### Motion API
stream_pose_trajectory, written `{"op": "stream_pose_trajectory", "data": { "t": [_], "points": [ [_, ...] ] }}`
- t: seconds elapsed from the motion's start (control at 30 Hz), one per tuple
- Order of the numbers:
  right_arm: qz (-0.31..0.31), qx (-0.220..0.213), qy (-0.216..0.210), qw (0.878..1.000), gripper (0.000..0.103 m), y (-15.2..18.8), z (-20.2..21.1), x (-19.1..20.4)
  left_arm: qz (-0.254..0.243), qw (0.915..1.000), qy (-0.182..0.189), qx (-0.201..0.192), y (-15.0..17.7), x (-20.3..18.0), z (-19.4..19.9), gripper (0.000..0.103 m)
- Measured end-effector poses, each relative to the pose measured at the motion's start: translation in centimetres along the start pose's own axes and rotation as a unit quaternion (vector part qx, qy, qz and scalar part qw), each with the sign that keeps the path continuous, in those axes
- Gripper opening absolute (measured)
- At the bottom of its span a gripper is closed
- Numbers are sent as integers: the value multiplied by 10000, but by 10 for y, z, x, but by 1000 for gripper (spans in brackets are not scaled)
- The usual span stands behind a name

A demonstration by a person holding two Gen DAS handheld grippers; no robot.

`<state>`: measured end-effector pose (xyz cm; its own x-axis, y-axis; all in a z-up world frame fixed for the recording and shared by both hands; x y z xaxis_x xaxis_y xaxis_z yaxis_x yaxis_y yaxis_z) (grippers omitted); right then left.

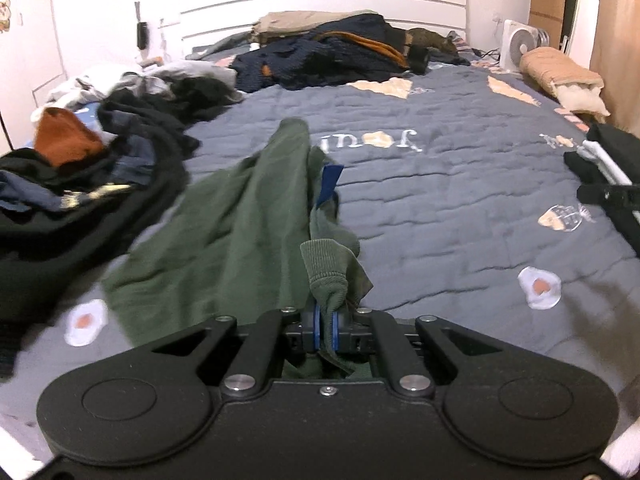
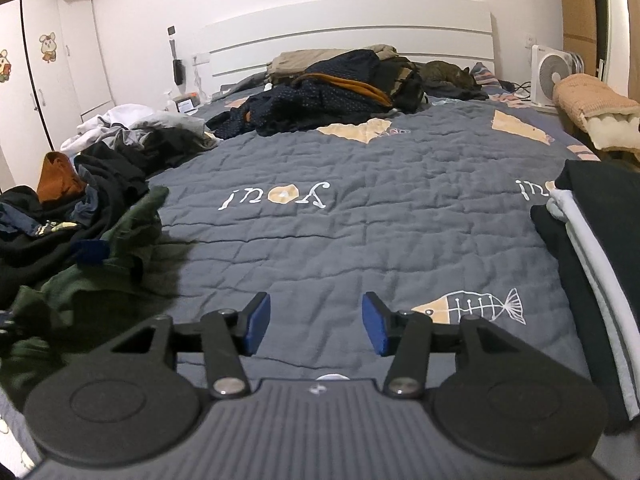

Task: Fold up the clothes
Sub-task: 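Lift the green shirt by the collar edge with the left gripper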

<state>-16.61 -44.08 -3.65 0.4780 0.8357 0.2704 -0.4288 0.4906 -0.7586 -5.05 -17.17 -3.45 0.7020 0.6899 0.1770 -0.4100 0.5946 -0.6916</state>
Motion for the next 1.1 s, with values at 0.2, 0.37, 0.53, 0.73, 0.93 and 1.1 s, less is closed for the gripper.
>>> {"op": "stream_pose_trajectory", "data": {
  "t": [0.2, 0.37, 0.53, 0.73, 0.93, 1.1],
  "points": [
    [195, 36, -163, 9997, 52, 3, -3, 28, -16, 9996, -270, 103, 18, 37, 25, 5],
    [411, 114, -421, 9982, 53, 8, -6, 56, 38, 9986, -476, 211, 35, 64, 39, 5],
    [544, 295, -783, 9950, 54, 16, -13, 84, 125, 9973, -632, 356, 53, 89, 49, 4],
    [624, 547, -1323, 9877, 57, 27, -24, 118, 84, 9967, -671, 442, 73, 95, 43, 4],
    [880, 481, -1865, 9773, 61, 35, -32, 157, -198, 9973, -622, 340, 85, 93, 44, 4],
    [1068, 485, -2086, 9709, 64, 43, -42, 188, -56, 9985, -542, 104, 91, 92, 40, 4]
  ]
}}
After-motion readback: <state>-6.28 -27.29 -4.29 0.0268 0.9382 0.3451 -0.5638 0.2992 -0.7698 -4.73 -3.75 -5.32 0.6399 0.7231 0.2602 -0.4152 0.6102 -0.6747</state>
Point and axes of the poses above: each gripper's, at about its wrist camera, not at the fingertips, and z roughly against the way its jaws point, x to its left, y to its underside, the point moved 6 cm from there along -z, roughly the way its jaws point, and after that the axes turned 10 degrees about -z, right-handed, at the moved point
